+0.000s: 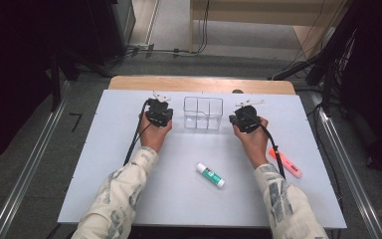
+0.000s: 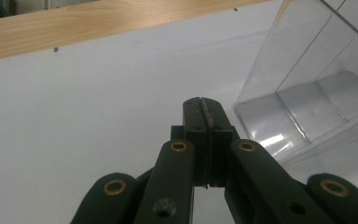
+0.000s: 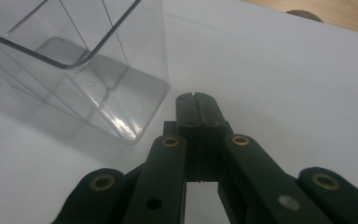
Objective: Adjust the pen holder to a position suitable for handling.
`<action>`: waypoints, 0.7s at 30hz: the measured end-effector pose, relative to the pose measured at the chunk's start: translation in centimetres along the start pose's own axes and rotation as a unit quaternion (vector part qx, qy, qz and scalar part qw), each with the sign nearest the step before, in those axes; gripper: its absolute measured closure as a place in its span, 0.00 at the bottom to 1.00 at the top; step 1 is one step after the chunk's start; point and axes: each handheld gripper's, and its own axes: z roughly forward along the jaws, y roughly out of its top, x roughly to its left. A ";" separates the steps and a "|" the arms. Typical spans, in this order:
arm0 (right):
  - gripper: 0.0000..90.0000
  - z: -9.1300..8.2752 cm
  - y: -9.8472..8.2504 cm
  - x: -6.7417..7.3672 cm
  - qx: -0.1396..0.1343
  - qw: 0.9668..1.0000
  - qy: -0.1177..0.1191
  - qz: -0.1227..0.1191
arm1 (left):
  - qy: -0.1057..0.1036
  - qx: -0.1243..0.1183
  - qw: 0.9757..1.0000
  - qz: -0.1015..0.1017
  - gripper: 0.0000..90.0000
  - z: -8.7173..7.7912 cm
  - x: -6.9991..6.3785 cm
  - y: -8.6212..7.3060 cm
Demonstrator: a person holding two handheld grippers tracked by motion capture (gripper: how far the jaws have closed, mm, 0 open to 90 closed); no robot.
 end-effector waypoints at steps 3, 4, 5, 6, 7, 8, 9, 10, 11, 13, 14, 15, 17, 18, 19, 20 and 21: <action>0.97 0.6 0.1 0.5 0.001 1.000 -0.006 -0.011 | -0.002 0.006 1.000 0.001 1.00 0.8 -0.6 0.3; 0.97 0.8 0.2 0.6 0.002 1.000 -0.005 -0.010 | -0.003 0.009 1.000 0.002 1.00 1.0 -0.8 0.3; 0.97 1.0 0.3 0.8 0.003 1.000 -0.004 -0.011 | -0.004 0.008 1.000 0.000 1.00 1.1 -1.0 0.4; 0.97 1.1 0.4 1.0 0.004 1.000 -0.004 -0.011 | -0.007 0.007 1.000 -0.002 1.00 1.3 -1.1 0.4; 0.97 1.2 0.5 1.1 0.003 1.000 -0.002 -0.010 | -0.009 0.008 1.000 0.000 1.00 1.4 -1.3 0.4; 0.97 1.4 0.6 1.2 0.001 1.000 -0.001 -0.013 | -0.012 0.007 1.000 -0.001 1.00 1.5 -1.5 0.4; 0.97 1.5 0.7 1.4 0.002 1.000 -0.001 -0.012 | -0.013 0.006 1.000 0.000 1.00 1.6 -1.6 0.4; 0.97 1.6 0.7 1.5 0.002 1.000 -0.001 -0.015 | -0.014 0.007 1.000 0.001 1.00 1.6 -1.6 0.4; 0.97 1.7 0.7 1.6 0.002 1.000 0.001 -0.013 | -0.016 0.006 1.000 0.002 1.00 1.7 -1.7 0.4; 0.97 1.8 0.7 1.8 0.002 1.000 0.003 -0.013 | -0.016 0.005 1.000 0.001 1.00 1.7 -1.8 0.5; 0.97 1.9 0.7 1.8 0.003 1.000 0.001 -0.013 | -0.016 0.006 1.000 0.001 1.00 1.7 -1.8 0.6; 0.97 1.9 0.7 1.8 0.003 1.000 0.001 -0.012 | -0.016 0.008 1.000 0.001 1.00 1.7 -1.8 0.6; 0.97 2.0 0.7 1.8 0.002 1.000 0.001 -0.012 | -0.017 0.009 1.000 0.001 1.00 1.7 -1.8 0.6; 0.97 2.1 0.6 1.8 0.002 1.000 -0.001 -0.017 | -0.019 0.008 1.000 0.004 1.00 1.7 -2.0 0.6; 0.97 2.1 0.6 1.8 0.002 1.000 -0.001 -0.017 | -0.019 0.008 1.000 0.004 1.00 1.7 -2.0 0.6; 0.97 2.2 0.6 1.9 0.002 1.000 -0.005 -0.018 | -0.026 0.008 1.000 0.005 1.00 1.7 -2.3 0.7; 0.98 2.2 0.6 1.9 0.002 1.000 -0.006 -0.017 | -0.018 0.008 1.000 0.011 1.00 1.7 -2.5 0.7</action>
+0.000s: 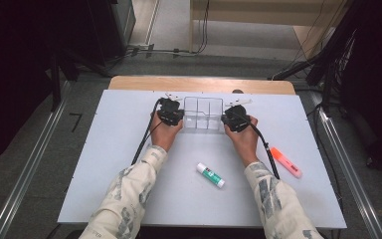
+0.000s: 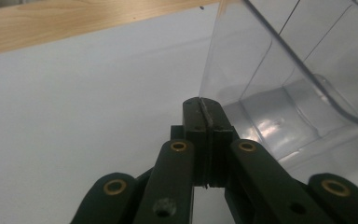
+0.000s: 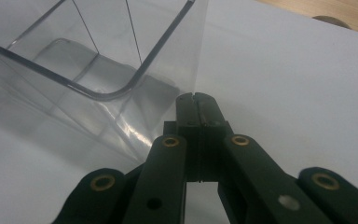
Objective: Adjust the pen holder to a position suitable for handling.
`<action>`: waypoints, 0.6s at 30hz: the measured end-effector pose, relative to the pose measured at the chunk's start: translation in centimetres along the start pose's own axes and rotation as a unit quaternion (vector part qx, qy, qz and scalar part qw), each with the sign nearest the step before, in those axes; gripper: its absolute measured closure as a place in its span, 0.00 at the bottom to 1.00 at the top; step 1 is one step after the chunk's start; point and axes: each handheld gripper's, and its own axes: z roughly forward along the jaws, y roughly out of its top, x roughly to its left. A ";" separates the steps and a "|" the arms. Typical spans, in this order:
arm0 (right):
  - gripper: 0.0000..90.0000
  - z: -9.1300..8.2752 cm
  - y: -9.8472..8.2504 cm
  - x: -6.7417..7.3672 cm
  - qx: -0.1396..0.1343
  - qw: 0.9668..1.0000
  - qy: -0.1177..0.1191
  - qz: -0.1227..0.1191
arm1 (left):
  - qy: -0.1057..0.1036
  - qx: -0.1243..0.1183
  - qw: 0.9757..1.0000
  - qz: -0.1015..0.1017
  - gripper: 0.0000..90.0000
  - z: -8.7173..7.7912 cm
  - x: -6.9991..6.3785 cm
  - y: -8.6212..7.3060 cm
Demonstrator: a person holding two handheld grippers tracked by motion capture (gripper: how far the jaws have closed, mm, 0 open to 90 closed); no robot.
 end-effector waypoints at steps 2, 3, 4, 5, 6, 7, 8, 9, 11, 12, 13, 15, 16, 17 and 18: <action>0.98 0.0 0.0 0.0 0.000 1.000 -0.003 0.000 | 0.001 -0.001 1.000 0.005 1.00 0.0 -0.1 0.0; 0.98 0.0 0.0 -0.1 0.000 1.000 -0.003 -0.001 | -0.004 0.000 1.000 0.004 1.00 -0.1 -0.2 0.0; 0.98 0.0 -0.1 -0.1 -0.001 1.000 -0.004 -0.002 | -0.006 -0.001 1.000 0.005 1.00 -0.1 -0.3 0.0; 0.98 0.0 -0.1 -0.2 0.000 1.000 -0.005 -0.002 | -0.006 0.000 1.000 0.007 1.00 -0.3 -0.4 0.0; 0.98 0.0 -0.2 -0.3 0.000 1.000 -0.005 -0.002 | -0.007 -0.001 1.000 0.009 1.00 -0.4 -0.6 0.0; 0.98 0.0 -0.2 -0.4 0.000 1.000 -0.005 -0.002 | -0.008 -0.002 1.000 0.010 1.00 -0.5 -0.6 0.0; 0.98 0.0 -0.2 -0.4 0.001 1.000 -0.005 0.000 | -0.011 -0.003 1.000 0.009 1.00 -0.6 -0.7 0.1; 0.98 -0.1 -0.3 -0.5 0.002 1.000 -0.004 0.000 | -0.012 -0.003 1.000 0.008 1.00 -0.7 -0.7 0.0; 0.98 -0.2 -0.5 -0.5 0.002 1.000 -0.004 -0.002 | -0.015 0.002 1.000 0.009 1.00 -0.8 -0.8 -0.2; 0.98 -0.3 -0.6 -0.5 0.001 1.000 -0.003 -0.001 | -0.016 0.004 1.000 0.008 1.00 -0.8 -0.8 -0.3; 0.98 -0.4 -0.7 -0.5 0.000 1.000 -0.001 -0.001 | -0.019 0.003 1.000 0.006 1.00 -0.9 -0.8 -0.5; 0.98 -0.6 -0.9 -0.4 -0.001 1.000 0.000 0.001 | -0.023 0.002 1.000 0.005 1.00 -1.1 -0.9 -0.8; 0.98 -0.6 -1.0 -0.3 -0.001 1.000 0.001 0.000 | -0.024 0.005 1.000 0.008 1.00 -1.3 -0.9 -1.0; 0.98 -0.7 -1.2 -0.3 0.000 1.000 0.002 -0.001 | -0.028 0.004 1.000 0.005 1.00 -1.4 -0.9 -1.1; 0.98 -0.8 -1.3 -0.2 -0.001 1.000 0.003 -0.001 | -0.030 0.006 1.000 0.005 1.00 -1.5 -0.9 -1.2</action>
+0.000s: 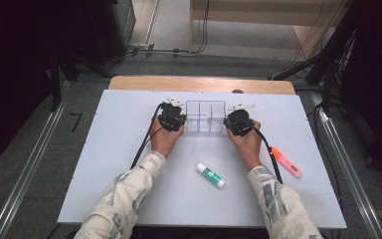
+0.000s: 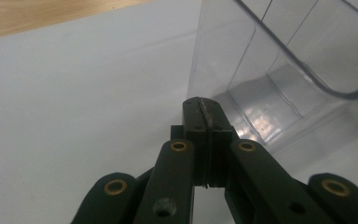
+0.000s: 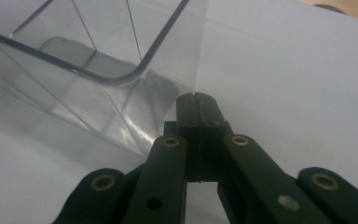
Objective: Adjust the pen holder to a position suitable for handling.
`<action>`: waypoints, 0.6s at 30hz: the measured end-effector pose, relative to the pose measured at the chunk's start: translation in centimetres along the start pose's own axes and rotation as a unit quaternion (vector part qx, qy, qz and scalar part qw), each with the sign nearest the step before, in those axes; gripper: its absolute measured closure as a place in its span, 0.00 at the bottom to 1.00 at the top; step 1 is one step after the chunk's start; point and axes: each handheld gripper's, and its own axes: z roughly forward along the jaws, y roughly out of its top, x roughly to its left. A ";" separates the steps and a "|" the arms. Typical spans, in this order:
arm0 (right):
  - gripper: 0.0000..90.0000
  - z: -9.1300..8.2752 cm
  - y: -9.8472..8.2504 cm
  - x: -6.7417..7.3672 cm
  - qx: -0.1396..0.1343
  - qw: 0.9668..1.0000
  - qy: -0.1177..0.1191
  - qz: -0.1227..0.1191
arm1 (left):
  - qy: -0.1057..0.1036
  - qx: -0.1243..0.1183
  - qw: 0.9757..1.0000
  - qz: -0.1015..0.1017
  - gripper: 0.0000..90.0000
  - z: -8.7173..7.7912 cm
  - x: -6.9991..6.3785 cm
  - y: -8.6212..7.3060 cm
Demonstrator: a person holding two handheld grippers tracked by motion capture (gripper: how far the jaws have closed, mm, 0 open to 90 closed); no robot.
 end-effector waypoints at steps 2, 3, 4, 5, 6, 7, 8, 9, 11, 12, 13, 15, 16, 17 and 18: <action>0.98 -0.3 -0.3 0.2 0.000 1.000 0.001 -0.002 | -0.003 0.001 1.000 -0.001 1.00 -0.2 0.0 -0.2; 0.98 -0.4 -0.4 0.2 0.001 1.000 0.002 -0.003 | -0.004 0.002 1.000 0.000 1.00 -0.3 0.0 -0.2; 0.98 -0.5 -0.5 0.2 0.000 1.000 0.004 -0.006 | -0.006 0.002 1.000 0.000 1.00 -0.3 0.0 -0.3; 0.98 -0.5 -0.6 0.3 -0.001 1.000 0.005 -0.006 | -0.006 0.002 1.000 -0.001 1.00 -0.3 0.0 -0.3; 0.98 -0.6 -0.7 0.3 -0.002 1.000 0.007 -0.004 | -0.006 0.002 1.000 -0.001 1.00 -0.3 0.0 -0.3; 0.98 -0.6 -0.8 0.3 -0.002 1.000 0.007 -0.004 | -0.007 0.004 1.000 -0.002 1.00 -0.4 0.0 -0.3; 0.98 -0.8 -0.9 0.4 -0.002 1.000 0.008 -0.003 | -0.008 0.003 1.000 0.000 1.00 -0.5 -0.1 -0.4; 0.98 -0.9 -1.0 0.4 -0.003 1.000 0.009 -0.003 | -0.010 0.002 1.000 0.000 1.00 -0.7 -0.1 -0.5; 0.98 -1.2 -1.2 0.5 -0.003 1.000 0.013 -0.005 | -0.011 0.006 1.000 0.001 1.00 -0.9 -0.1 -0.7; 0.98 -1.3 -1.3 0.6 -0.003 1.000 0.015 -0.005 | -0.012 0.004 1.000 0.000 1.00 -1.0 -0.1 -0.9; 0.98 -1.5 -1.4 0.7 -0.005 1.000 0.015 -0.007 | -0.014 0.004 1.000 -0.002 1.00 -1.1 -0.1 -1.0; 0.98 -1.9 -1.6 1.0 -0.006 1.000 0.020 -0.009 | -0.014 0.005 1.000 -0.004 1.00 -1.4 -0.1 -1.3; 0.98 -2.0 -1.7 1.1 -0.005 1.000 0.020 -0.012 | -0.016 0.006 1.000 -0.006 1.00 -1.5 -0.1 -1.4; 0.98 -2.2 -1.9 1.3 -0.004 1.000 0.021 -0.015 | -0.017 0.006 1.000 -0.006 1.00 -1.7 -0.1 -1.5; 0.98 -2.4 -2.0 1.4 -0.004 1.000 0.022 -0.017 | -0.017 0.009 1.000 -0.007 1.00 -1.9 -0.1 -1.7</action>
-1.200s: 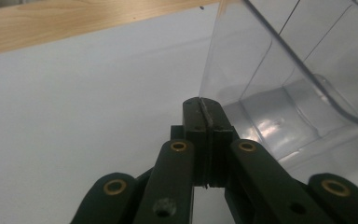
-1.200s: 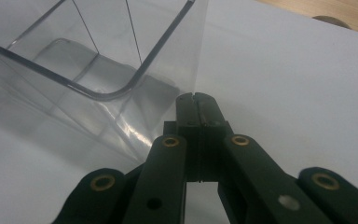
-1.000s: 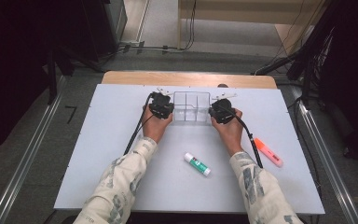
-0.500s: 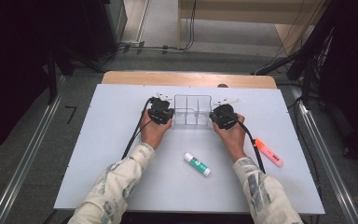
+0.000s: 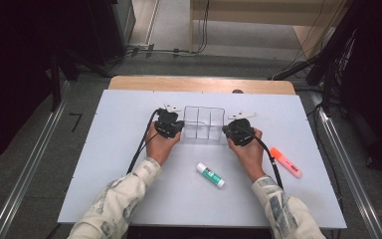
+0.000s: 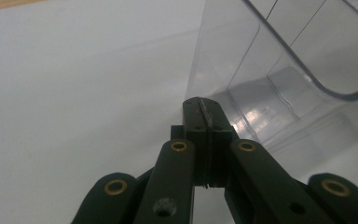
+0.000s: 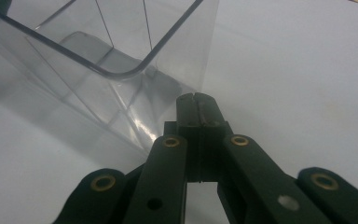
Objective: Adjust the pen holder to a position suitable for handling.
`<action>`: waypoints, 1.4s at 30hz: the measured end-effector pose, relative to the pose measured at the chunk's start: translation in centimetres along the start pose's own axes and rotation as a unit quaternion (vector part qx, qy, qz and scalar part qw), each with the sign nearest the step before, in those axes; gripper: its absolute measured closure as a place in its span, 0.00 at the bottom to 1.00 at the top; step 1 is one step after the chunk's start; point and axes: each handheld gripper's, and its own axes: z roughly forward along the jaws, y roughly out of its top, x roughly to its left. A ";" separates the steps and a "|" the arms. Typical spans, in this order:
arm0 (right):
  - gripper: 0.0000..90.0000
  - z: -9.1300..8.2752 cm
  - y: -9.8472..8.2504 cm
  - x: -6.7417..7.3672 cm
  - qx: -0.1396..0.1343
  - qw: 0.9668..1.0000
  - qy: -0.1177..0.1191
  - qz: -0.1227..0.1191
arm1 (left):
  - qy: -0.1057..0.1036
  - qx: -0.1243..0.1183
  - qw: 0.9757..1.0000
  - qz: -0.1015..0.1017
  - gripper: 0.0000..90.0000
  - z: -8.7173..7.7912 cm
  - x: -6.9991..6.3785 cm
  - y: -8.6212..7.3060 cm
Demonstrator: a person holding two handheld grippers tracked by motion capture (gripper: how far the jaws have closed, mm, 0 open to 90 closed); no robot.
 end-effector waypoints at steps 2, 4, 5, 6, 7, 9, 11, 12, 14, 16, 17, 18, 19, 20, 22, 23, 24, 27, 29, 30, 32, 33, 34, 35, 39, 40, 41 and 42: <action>0.98 -0.3 -0.3 0.3 0.000 1.000 0.005 -0.001 | -0.004 0.003 1.000 -0.004 1.00 -0.4 0.0 -0.3; 0.98 -0.6 -0.6 0.6 -0.001 1.000 0.006 -0.003 | -0.006 0.004 1.000 -0.005 1.00 -0.8 -0.1 -0.7; 0.98 -0.8 -0.8 0.8 -0.001 1.000 0.008 -0.003 | -0.007 0.005 1.000 -0.003 1.00 -1.1 -0.2 -0.9; 0.98 -0.9 -0.9 1.0 -0.001 1.000 0.008 -0.009 | -0.007 0.005 1.000 -0.004 1.00 -1.3 -0.3 -1.2; 0.98 -1.1 -1.1 1.1 0.000 1.000 0.008 -0.010 | -0.009 0.007 1.000 -0.002 1.00 -1.5 -0.3 -1.4; 0.98 -1.3 -1.3 1.3 0.001 1.000 0.008 -0.013 | -0.011 0.008 1.000 -0.001 1.00 -1.9 -0.6 -1.7; 0.98 -1.4 -1.4 1.3 0.000 1.000 0.009 -0.013 | -0.010 0.006 1.000 0.001 1.00 -2.1 -0.8 -2.0; 0.98 -1.4 -1.4 1.3 0.000 1.000 0.010 -0.011 | -0.009 0.006 1.000 0.002 1.00 -2.2 -0.8 -2.1; 0.98 -1.4 -1.4 1.3 -0.002 1.000 0.011 -0.009 | -0.008 0.005 1.000 0.004 1.00 -2.1 -0.8 -2.2; 0.98 -1.3 -1.6 1.2 -0.004 1.000 0.015 -0.007 | -0.005 -0.001 1.000 0.002 1.00 -2.1 -0.9 -2.4; 0.98 -1.3 -1.6 1.1 -0.003 1.000 0.017 -0.005 | -0.004 -0.004 1.000 0.003 1.00 -2.1 -1.0 -2.4; 0.98 -1.2 -1.7 1.1 -0.002 1.000 0.017 -0.004 | -0.003 -0.004 1.000 0.006 1.00 -2.1 -1.0 -2.5; 0.98 -1.2 -1.7 1.1 -0.002 1.000 0.015 -0.006 | -0.003 -0.003 1.000 0.004 1.00 -2.1 -1.0 -2.6; 0.97 -1.2 -1.7 1.2 -0.002 1.000 0.013 -0.006 | -0.001 -0.005 1.000 -0.001 1.00 -2.3 -1.0 -2.7; 0.94 -1.4 -1.8 1.1 -0.006 1.000 0.003 -0.011 | 0.003 -0.013 1.000 -0.004 1.00 -2.8 -0.7 -2.8; 0.93 -1.7 -1.9 0.8 -0.007 1.000 0.000 -0.009 | 0.007 -0.019 1.000 -0.004 1.00 -3.2 -0.4 -2.9; 0.92 -2.0 -1.9 0.5 -0.009 1.000 -0.001 -0.003 | 0.011 -0.023 1.000 -0.002 0.97 -3.6 -0.2 -3.0; 0.87 -3.1 -2.2 -0.9 -0.017 1.000 0.005 0.005 | 0.034 -0.043 0.998 -0.006 0.88 -5.0 1.0 -3.6; 0.83 -4.1 -2.8 -1.9 -0.020 1.000 0.006 0.009 | 0.042 -0.050 0.998 -0.019 0.79 -5.9 1.8 -4.0; 0.80 -4.6 -3.1 -2.3 -0.024 1.000 0.006 0.010 | 0.050 -0.056 0.997 -0.021 0.75 -6.3 2.2 -4.3; 0.77 -5.1 -3.4 -2.8 -0.027 1.000 0.005 0.012 | 0.055 -0.060 0.996 -0.024 0.66 -6.7 2.6 -4.6; 0.73 -6.3 -4.1 -3.8 -0.036 0.999 0.002 0.019 | 0.062 -0.068 0.995 -0.032 0.62 -7.3 3.4 -5.2; 0.71 -6.7 -4.4 -4.1 -0.038 0.999 0.002 0.023 | 0.061 -0.071 0.995 -0.041 0.59 -7.6 3.8 -5.4; 0.68 -7.2 -4.7 -4.5 -0.039 0.999 0.003 0.026 | 0.061 -0.071 0.995 -0.041 0.57 -7.6 3.8 -5.4; 0.57 -8.4 -5.8 -5.7 -0.040 0.998 0.005 0.040 | 0.063 -0.062 0.994 -0.064 0.48 -8.2 5.2 -6.4; 0.53 -8.7 -6.0 -5.9 -0.040 0.998 0.004 0.040 | 0.065 -0.060 0.994 -0.070 0.48 -8.3 5.4 -6.6; 0.53 -8.7 -6.0 -5.9 -0.040 0.998 0.004 0.040 | 0.065 -0.060 0.994 -0.070 0.47 -8.3 5.4 -6.6; 0.51 -9.0 -6.2 -6.0 -0.041 0.998 0.001 0.039 | 0.067 -0.056 0.994 -0.071 0.47 -8.4 5.6 -6.8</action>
